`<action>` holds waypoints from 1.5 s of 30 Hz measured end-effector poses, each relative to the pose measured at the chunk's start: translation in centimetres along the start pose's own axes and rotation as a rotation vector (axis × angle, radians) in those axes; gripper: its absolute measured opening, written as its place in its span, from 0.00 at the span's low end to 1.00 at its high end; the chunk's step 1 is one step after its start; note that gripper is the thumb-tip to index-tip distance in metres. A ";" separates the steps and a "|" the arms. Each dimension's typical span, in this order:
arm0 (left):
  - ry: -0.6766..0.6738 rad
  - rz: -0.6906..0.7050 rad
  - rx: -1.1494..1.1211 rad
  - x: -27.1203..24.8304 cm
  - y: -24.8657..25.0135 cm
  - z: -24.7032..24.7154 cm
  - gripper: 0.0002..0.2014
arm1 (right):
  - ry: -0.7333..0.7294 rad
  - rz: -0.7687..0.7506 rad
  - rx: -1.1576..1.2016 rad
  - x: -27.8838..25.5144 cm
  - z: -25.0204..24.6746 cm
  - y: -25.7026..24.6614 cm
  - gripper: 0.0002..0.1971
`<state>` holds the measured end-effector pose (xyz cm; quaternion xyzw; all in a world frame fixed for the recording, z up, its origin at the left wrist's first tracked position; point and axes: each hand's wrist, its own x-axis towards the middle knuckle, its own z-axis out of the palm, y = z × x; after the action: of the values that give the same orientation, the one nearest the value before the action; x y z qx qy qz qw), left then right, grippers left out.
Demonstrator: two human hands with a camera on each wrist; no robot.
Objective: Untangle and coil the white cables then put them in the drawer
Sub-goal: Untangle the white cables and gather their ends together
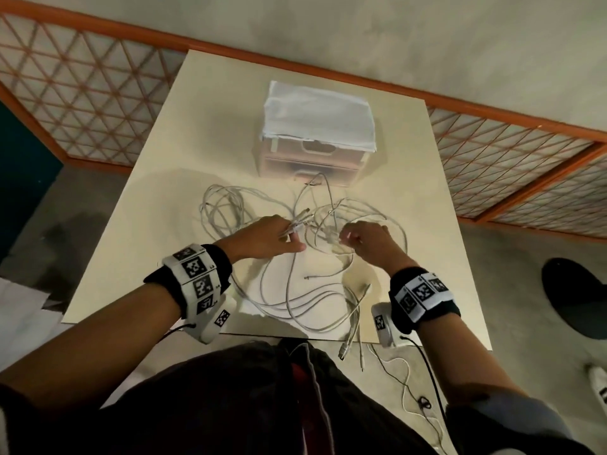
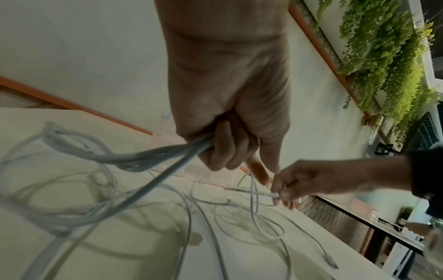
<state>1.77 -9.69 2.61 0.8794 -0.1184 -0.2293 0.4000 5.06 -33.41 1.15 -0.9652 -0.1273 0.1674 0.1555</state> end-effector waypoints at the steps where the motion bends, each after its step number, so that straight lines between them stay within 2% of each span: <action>1: 0.038 0.012 -0.035 0.0 0.2 -0.2 0.11 | 0.030 -0.035 0.051 0.3 -1.2 -0.6 0.05; 4: 0.210 0.063 -0.156 0.1 1.0 -0.5 0.14 | 0.071 -0.129 0.131 0.9 -4.8 -2.9 0.08; 6: 0.300 0.101 -0.243 0.0 1.8 -0.8 0.12 | 0.073 -0.184 0.166 0.9 -7.1 -4.7 0.07; 8: 0.345 0.127 -0.326 0.1 2.5 -1.0 0.05 | 0.129 -0.279 0.180 0.4 -9.3 -6.8 0.04; 10: 0.369 0.144 -0.386 0.4 3.1 -1.3 0.06 | 0.185 -0.344 0.239 -0.1 -11.1 -8.7 0.05; 13: 0.417 0.150 -0.417 0.9 3.5 -1.6 0.06 | 0.269 -0.376 0.351 -0.3 -12.9 -10.1 0.07; 16: 0.469 0.112 -0.329 1.6 3.4 -1.8 0.06 | 0.427 -0.372 0.525 0.1 -14.0 -10.3 0.08; 18: 0.532 0.109 -0.343 1.8 3.4 -1.9 0.06 | 0.472 -0.364 0.557 0.4 -14.2 -9.9 0.09; 22: 0.575 0.221 -0.624 1.8 4.1 -2.5 0.08 | 0.296 -0.344 0.481 0.6 -12.5 -9.8 0.14; 26: 0.518 0.276 -0.572 1.6 5.7 -2.8 0.04 | 0.243 -0.343 0.576 1.2 -10.8 -10.0 0.09; 28: 0.477 0.293 -0.492 1.3 6.1 -2.7 0.10 | 0.257 -0.339 0.614 1.5 -10.4 -9.9 0.08; 31: 0.451 0.298 -0.533 1.3 5.6 -2.8 0.17 | 0.275 -0.314 0.678 1.9 -9.2 -9.7 0.09; 33: 0.455 0.298 -0.603 1.5 5.5 -3.0 0.16 | 0.176 -0.293 0.731 1.8 -8.1 -9.6 0.11; 35: 0.441 0.331 -0.658 1.2 5.9 -3.4 0.14 | 0.016 -0.273 0.752 1.5 -7.1 -9.7 0.16; 37: 0.455 0.388 -0.600 1.1 5.9 -3.9 0.16 | -0.068 -0.303 0.678 1.6 -6.1 -9.3 0.18; 40: 0.626 0.381 -0.482 1.4 4.9 -4.7 0.14 | -0.067 -0.302 0.532 2.2 -5.1 -7.7 0.21; 42: 0.683 0.340 -0.606 1.4 4.3 -5.4 0.14 | -0.054 -0.295 0.460 2.5 -4.7 -6.3 0.19; 45: 0.704 0.371 -0.815 1.2 4.3 -6.1 0.17 | -0.001 -0.281 0.268 2.7 -4.6 -4.0 0.15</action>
<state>5.79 -9.01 9.01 0.6417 -0.0325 0.1246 0.7560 8.40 -30.16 5.90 -0.9084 -0.2376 0.1598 0.3047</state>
